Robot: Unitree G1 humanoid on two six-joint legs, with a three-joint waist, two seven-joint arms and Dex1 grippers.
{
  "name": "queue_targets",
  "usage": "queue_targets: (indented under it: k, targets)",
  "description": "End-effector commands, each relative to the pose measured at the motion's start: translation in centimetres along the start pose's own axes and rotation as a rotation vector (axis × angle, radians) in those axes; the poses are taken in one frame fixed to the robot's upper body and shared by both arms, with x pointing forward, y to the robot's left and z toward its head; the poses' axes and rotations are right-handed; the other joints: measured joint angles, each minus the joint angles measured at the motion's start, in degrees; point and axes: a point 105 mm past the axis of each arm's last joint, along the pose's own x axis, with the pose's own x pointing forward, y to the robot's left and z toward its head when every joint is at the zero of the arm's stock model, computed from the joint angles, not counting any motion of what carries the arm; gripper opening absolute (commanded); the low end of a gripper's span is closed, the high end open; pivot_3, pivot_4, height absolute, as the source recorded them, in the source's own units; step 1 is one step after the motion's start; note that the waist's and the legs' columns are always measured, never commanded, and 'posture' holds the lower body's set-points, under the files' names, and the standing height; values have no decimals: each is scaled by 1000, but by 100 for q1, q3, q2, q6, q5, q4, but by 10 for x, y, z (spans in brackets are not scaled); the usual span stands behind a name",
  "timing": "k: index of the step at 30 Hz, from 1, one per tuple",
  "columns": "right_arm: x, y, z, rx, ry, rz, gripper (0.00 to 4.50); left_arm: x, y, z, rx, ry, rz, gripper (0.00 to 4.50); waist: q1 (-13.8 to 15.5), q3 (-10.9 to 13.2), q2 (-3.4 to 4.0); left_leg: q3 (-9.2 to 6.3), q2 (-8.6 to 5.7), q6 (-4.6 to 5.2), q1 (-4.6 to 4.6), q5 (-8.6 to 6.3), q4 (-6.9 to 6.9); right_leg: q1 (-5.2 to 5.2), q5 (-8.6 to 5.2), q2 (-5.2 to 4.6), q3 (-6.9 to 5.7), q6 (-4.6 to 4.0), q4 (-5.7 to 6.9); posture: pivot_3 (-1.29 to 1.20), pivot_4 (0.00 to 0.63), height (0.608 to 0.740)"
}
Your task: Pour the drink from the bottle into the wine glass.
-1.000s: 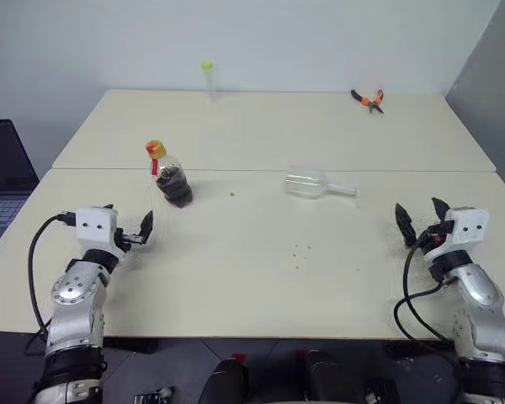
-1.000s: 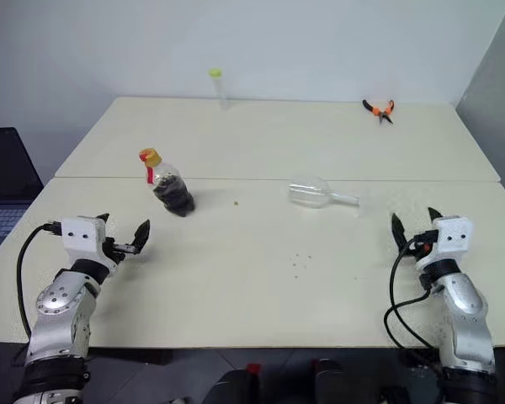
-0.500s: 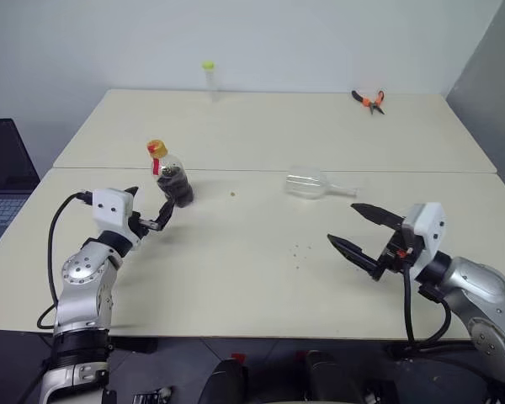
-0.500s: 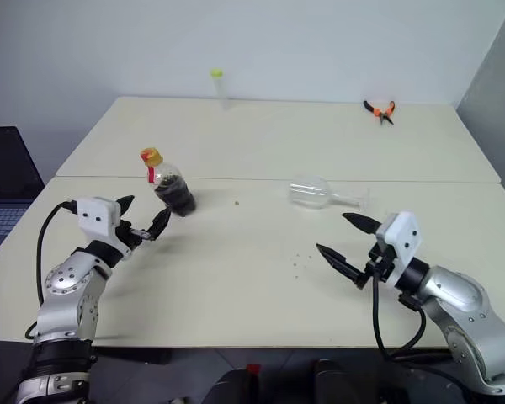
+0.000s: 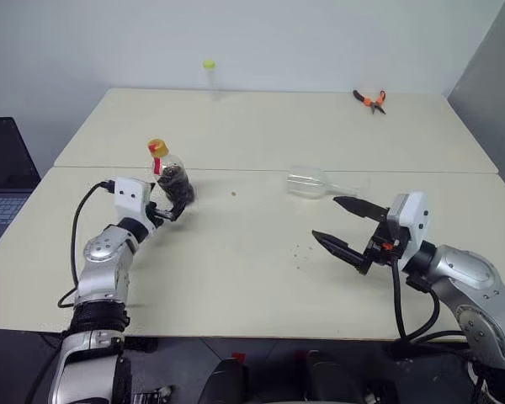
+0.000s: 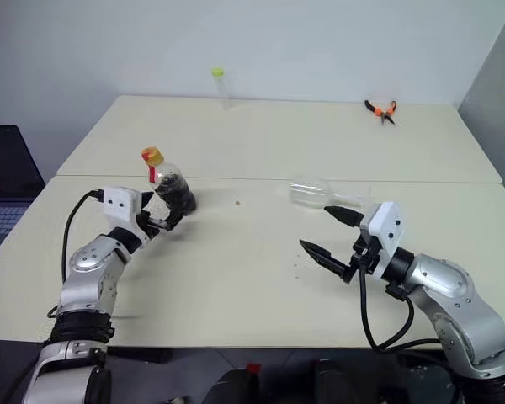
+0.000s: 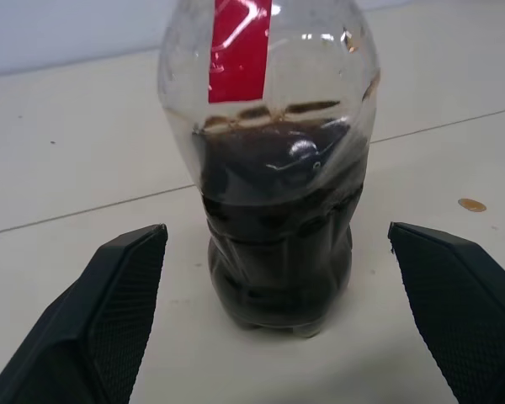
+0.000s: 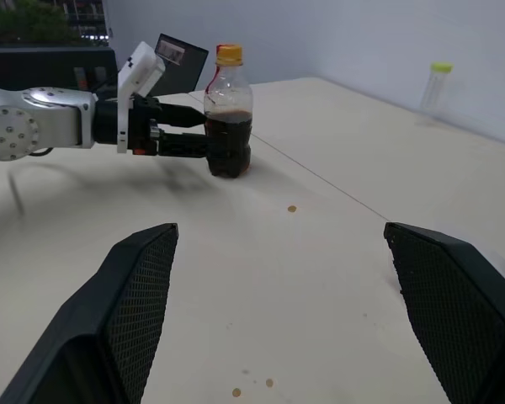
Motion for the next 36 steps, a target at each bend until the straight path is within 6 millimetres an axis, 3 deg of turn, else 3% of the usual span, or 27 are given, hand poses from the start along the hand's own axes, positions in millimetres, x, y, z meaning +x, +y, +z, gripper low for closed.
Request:
queue_targets:
  k: [1, 11, 14, 19, 21, 25, 26, 31, 33, 36]
  targets:
    - [3, 3, 9, -27, -31, 25, 4213, 9, -2, 11, 17, -43, -10, 4453, 0, 0, -1, 0, 0, 0, 0, 0, 0, 0, 0, 0, -1, 0, 0, 0, 150, 740]
    - [9, 3, 9, -44, -34, 32, 4213, 33, -2, 15, -17, -48, -14, 4453, -3, 0, -2, 0, -2, -1, -4, 0, 3, -2, 0, 1, -3, 0, 0, 0, 150, 740]
    - [11, 4, 10, -44, -39, 32, 4213, 37, -1, 16, -20, -47, -8, 3881, -6, 0, -2, 1, -3, -1, -4, 1, 4, -2, 0, 1, -3, 0, 0, 0, 150, 740]
    - [13, 4, 11, -49, -44, 29, 4213, 43, -4, 18, -17, -57, -14, 2369, -3, 0, -2, -1, -7, -1, -6, 1, 6, -3, 0, 3, -3, 0, 2, 0, 150, 740]
    - [13, 3, 12, -52, -45, 26, 4213, 44, -6, 21, -13, -66, -24, 2070, -3, 0, -2, -2, -9, -1, -6, 1, 6, -3, 0, 3, -4, 0, 2, 0, 150, 740]
    - [13, 2, 14, -57, -48, 21, 4213, 46, -15, 29, 8, -97, -78, 1921, -4, 0, -3, -3, -10, -2, -9, 1, 8, -4, 0, 3, -5, 1, 2, 0, 150, 740]
    - [12, 3, 15, -58, -47, 22, 4213, 46, -21, 32, 37, -106, -113, 1921, -4, 0, -3, -3, -11, -3, -10, 1, 9, -4, 0, 3, -4, 1, 3, 0, 150, 740]
    - [6, 12, 19, -59, -29, 49, 4213, 30, -93, 38, 181, -144, -460, 1920, -3, 0, -2, -12, -14, -22, -17, 12, 9, -7, 0, -2, 3, 1, -2, 0, 150, 740]
    - [5, 16, 25, -66, -33, 51, 4213, 12, -134, 32, 194, -121, -656, 1886, -3, 0, -2, -17, -16, -22, -18, 12, 11, -7, 0, -6, 8, 2, -3, 0, 150, 740]
    - [7, 19, 30, -79, -25, 40, 4213, -16, -177, 22, 227, -73, -875, 1830, -12, 0, -1, -23, -9, -21, -15, 12, 12, -6, 1, -9, 12, 3, -2, 0, 150, 740]
